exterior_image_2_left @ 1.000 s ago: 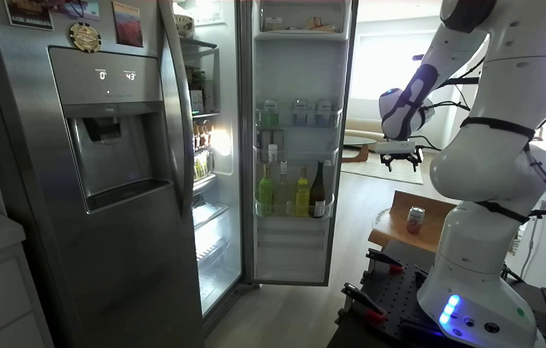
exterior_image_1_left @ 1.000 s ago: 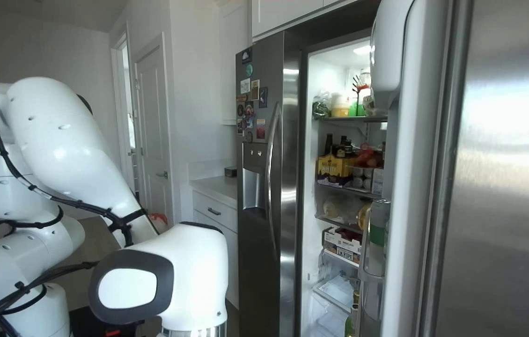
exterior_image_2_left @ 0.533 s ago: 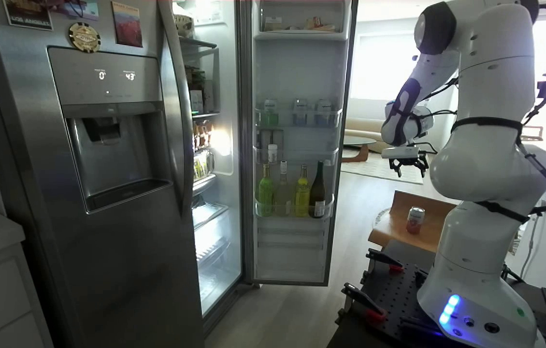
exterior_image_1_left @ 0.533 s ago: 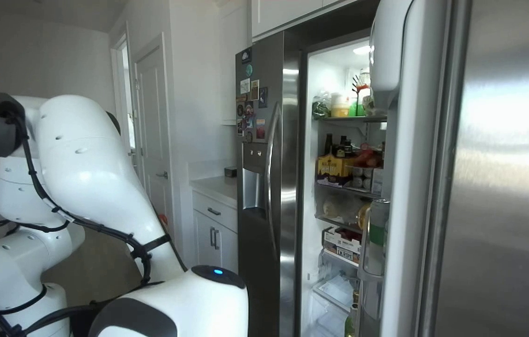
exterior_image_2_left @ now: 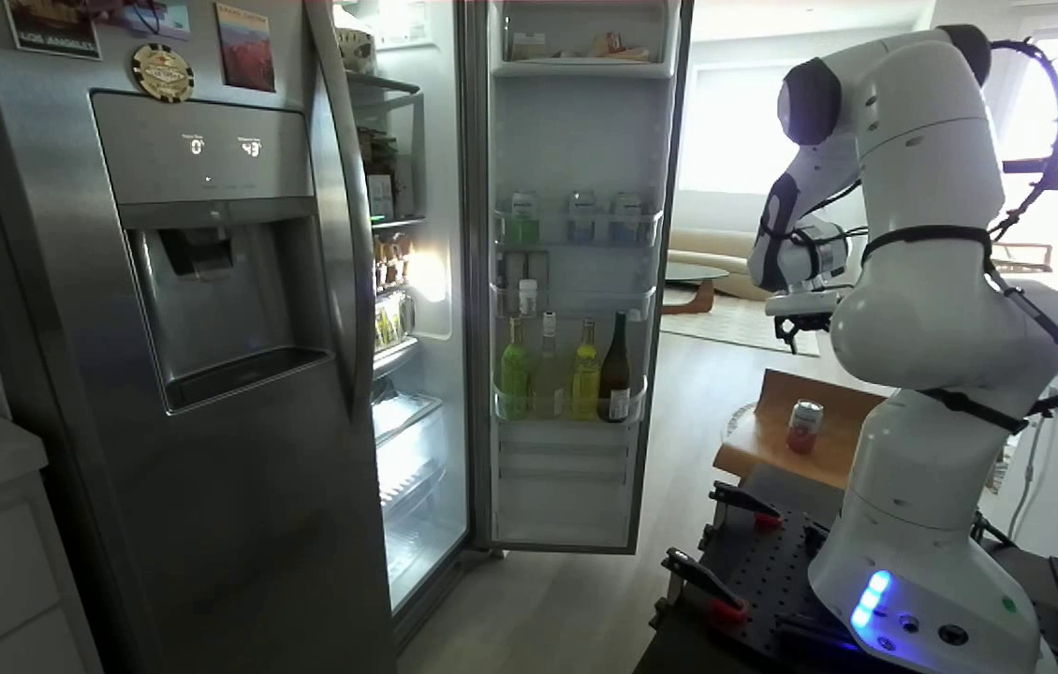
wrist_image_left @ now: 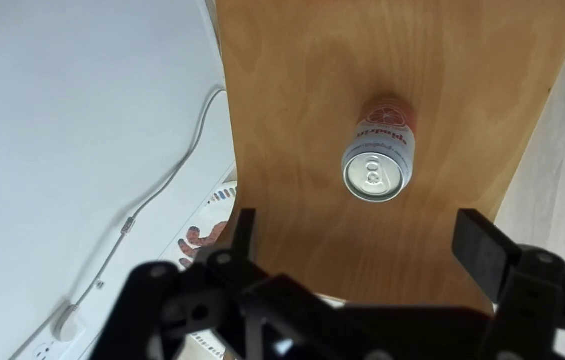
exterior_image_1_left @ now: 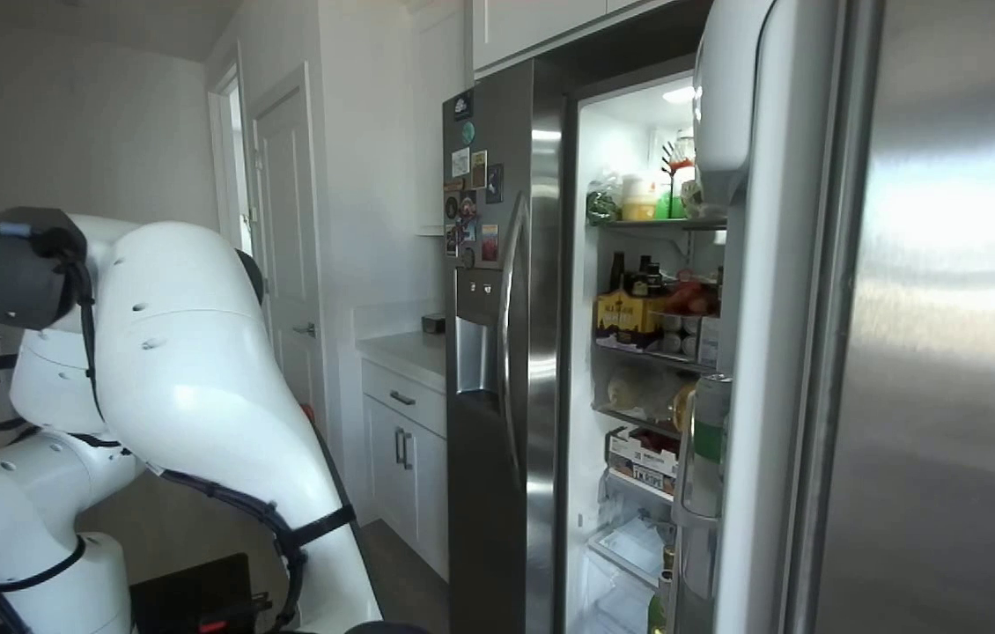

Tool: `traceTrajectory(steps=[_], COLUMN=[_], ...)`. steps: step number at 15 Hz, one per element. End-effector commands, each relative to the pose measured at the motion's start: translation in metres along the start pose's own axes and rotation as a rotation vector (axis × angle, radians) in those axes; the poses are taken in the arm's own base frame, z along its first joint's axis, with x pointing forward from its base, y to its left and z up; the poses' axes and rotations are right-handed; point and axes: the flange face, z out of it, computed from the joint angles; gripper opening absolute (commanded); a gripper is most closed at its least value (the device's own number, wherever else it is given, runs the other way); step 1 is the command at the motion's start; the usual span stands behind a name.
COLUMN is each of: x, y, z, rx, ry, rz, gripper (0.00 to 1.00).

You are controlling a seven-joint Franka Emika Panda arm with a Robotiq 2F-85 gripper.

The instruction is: Put the soda can in the compartment on the fridge door

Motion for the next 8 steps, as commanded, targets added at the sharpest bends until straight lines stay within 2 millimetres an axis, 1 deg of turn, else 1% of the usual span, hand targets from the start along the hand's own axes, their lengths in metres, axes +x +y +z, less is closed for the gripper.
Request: traceTrajectory(steps=[1, 3, 8], x=[0.02, 0.024, 0.024], y=[0.012, 0.019, 0.029], z=[0.021, 0.032, 0.065], rx=[0.007, 0.034, 0.111], ry=[0.01, 0.007, -0.017], rz=[-0.055, -0.063, -0.061], gripper=[1.0, 1.0, 1.0])
